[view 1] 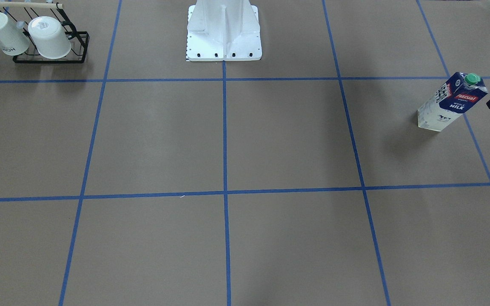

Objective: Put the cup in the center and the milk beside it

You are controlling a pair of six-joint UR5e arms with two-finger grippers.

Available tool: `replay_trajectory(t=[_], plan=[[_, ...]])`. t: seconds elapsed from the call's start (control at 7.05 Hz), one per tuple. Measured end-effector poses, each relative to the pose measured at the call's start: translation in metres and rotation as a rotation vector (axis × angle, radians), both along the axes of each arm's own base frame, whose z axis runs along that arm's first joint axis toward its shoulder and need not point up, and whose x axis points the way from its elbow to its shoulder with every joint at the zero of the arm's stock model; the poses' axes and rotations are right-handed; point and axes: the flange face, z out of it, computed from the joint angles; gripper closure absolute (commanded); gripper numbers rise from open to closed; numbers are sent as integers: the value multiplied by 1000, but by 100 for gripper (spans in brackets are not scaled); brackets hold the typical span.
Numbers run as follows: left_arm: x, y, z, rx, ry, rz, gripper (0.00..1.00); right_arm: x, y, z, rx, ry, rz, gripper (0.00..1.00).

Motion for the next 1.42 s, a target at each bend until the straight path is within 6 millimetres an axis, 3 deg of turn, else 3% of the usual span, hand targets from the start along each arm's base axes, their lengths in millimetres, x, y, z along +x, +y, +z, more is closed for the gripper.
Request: replay_trajectory(t=[0.28,0.43,0.57,1.14,1.28,1.42], plan=[[0,0,1,-2,0,0,2,0,-1,4,-15,0,6,41],[0,0,2,-3,-1,1,2,-1,-1,6,-19,-1,9,67],[0,0,3,-5,-2,1,2,-1,0,8,-22,-3,12,100],[0,0,4,-6,-2,1,2,1,-17,-4,5,-5,24,100],[0,0,4,-5,-1,2,2,3,-34,-26,35,-15,39,100],[0,0,3,-3,-1,2,2,5,-57,-65,57,-23,69,100]])
